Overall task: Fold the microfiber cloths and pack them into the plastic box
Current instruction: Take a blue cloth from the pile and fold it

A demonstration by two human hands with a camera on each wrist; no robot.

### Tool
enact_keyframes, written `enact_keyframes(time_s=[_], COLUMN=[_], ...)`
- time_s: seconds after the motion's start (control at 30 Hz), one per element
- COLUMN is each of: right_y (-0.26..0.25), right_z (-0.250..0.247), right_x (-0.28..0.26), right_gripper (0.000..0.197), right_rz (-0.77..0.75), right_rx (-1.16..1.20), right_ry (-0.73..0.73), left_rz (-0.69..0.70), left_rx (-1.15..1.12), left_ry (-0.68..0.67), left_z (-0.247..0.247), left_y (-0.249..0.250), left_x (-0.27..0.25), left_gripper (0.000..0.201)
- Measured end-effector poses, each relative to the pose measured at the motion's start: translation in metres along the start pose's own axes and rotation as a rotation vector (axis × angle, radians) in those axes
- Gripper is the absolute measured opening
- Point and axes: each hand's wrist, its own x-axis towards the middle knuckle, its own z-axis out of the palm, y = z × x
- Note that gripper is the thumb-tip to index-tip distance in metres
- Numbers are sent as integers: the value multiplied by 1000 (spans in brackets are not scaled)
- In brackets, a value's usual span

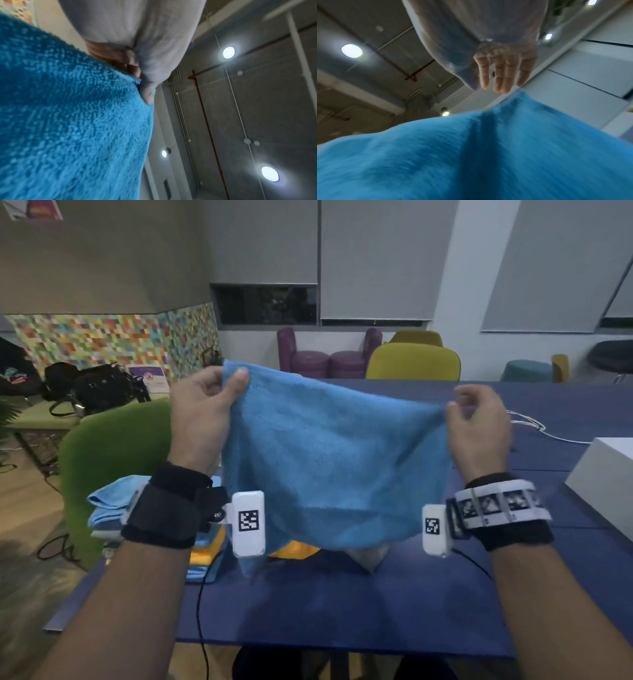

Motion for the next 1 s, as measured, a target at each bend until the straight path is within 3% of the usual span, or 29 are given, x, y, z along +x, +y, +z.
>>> enact_keyframes(time_s=[0.07,0.13,0.2,0.27,0.37,0.53,0.67,0.8,0.87,1.0], right_y=[-15,-34,-48,-51,-48,-46,-39,-22,-13,4], right_z=[15,34,49,60,65,65,55,32,21,7], right_x=[-23,-48,-67,-74,-74,-70,-57,-33,-27,-21], right_gripper=[30,38,38,24,10,9,12,13,19,22], right_rz=[-176,-286,-247,-217,-193,-167,-130,-42,-9,74], right_rx=[62,223,387,441,453,363,433,534,567,665], right_ry=[-118,-372,-614,-669,-639,-599,-402,-223,-160,-8], left_rz=[10,4,19,0,-47,-104,-223,-194,-213,-257], left_rx=[92,186,298,319,302,297,242,467,490,353], left_ry=[-143,-293,-372,-402,-409,-360,-394,-452,-457,-361], left_z=[21,42,58,66,66,67,49,10,-9,-32], left_y=[-10,-26,-42,-50,-60,-65,-73,-97,-104,-101], left_x=[-10,-22,-32,-39,-44,-57,-74,-89,-95,-103], left_gripper=[9,13,23,24,26,22,19,39,38,29])
